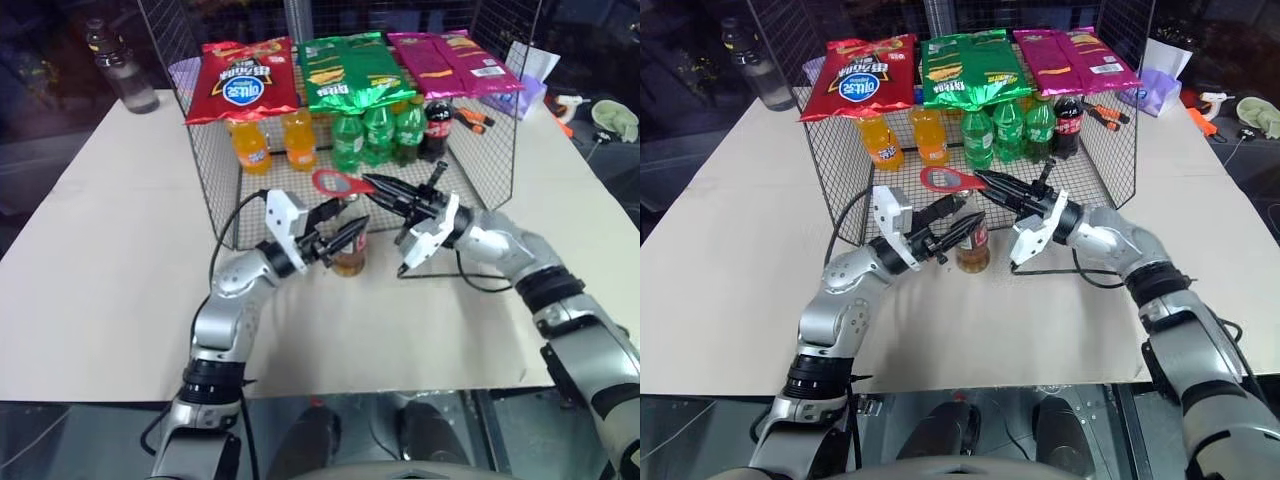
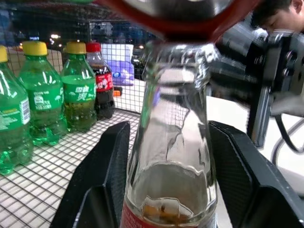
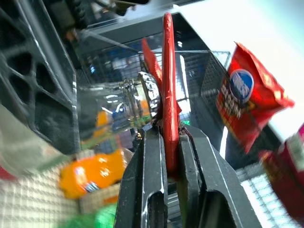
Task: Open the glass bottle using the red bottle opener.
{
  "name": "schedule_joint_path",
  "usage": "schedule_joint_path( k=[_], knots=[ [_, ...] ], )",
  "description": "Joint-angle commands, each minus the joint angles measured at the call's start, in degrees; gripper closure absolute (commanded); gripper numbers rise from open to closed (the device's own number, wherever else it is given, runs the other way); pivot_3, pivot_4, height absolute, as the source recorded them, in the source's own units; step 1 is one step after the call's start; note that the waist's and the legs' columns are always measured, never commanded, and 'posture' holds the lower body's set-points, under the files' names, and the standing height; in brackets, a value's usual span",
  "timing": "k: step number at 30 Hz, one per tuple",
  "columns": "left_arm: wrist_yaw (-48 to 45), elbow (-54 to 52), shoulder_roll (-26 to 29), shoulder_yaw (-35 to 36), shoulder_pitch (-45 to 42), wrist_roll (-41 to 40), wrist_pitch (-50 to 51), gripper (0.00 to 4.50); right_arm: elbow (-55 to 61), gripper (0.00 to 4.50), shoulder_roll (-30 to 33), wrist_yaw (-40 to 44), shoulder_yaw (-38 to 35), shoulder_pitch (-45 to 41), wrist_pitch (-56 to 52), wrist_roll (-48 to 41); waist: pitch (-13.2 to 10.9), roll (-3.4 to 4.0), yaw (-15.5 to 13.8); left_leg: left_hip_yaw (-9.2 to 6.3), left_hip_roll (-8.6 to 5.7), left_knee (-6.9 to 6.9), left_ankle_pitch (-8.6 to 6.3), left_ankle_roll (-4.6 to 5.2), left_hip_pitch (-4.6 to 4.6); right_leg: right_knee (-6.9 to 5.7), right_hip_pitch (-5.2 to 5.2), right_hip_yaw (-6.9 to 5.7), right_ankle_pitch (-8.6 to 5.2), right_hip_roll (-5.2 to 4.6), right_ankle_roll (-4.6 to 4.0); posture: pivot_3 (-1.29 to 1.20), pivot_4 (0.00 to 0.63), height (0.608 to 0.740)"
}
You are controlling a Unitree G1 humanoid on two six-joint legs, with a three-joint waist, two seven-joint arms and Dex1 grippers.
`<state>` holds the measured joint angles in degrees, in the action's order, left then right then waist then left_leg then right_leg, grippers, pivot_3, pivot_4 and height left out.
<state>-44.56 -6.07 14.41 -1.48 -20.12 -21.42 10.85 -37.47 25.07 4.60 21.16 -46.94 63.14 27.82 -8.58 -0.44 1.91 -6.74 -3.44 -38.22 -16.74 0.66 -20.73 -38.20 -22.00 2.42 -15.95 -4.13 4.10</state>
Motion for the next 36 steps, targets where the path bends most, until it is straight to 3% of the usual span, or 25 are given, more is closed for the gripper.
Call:
schedule_joint_path(
  k=[1,5,25,36],
  knots=[
    [-0.11,0.30,-0.52,-3.09,-0.38,0.72,0.99,2.26,1.82,4.50,-3.23,4.37,3.36,2.21,-0.61,-2.03,0.00,0.00,0.01,-0.03,0.00,0.00,0.00,0.00,0.02,0.04,0.06,-0.03,0.00,0.00,0.00,0.00,0.150,0.740],
    [-0.16,0.18,-0.33,-3.05,-0.21,0.71,0.97,2.26,2.78,4.50,-4.96,4.59,1.94,3.74,-2.59,-4.25,0.00,0.01,-0.03,-0.12,0.00,0.01,0.00,0.00,0.03,0.06,0.08,-0.10,0.00,0.01,0.00,0.00,0.150,0.740],
    [-0.06,0.31,-0.02,-3.27,0.32,0.48,0.56,2.26,11.16,4.50,-1.04,7.26,-4.85,11.33,-3.62,-10.22,0.00,0.01,-0.11,-0.13,0.00,0.15,-0.01,0.00,-0.01,0.24,0.07,-0.12,0.00,0.01,0.00,0.00,0.150,0.740],
    [0.27,-0.45,0.31,-3.22,0.95,0.28,0.71,2.26,8.62,4.50,-4.96,6.29,-6.49,13.12,-7.29,-12.09,0.00,0.01,-0.15,-0.13,0.01,0.16,-0.01,0.00,0.01,0.24,0.08,-0.11,0.00,0.01,0.00,0.00,0.150,0.740]
  ],
)
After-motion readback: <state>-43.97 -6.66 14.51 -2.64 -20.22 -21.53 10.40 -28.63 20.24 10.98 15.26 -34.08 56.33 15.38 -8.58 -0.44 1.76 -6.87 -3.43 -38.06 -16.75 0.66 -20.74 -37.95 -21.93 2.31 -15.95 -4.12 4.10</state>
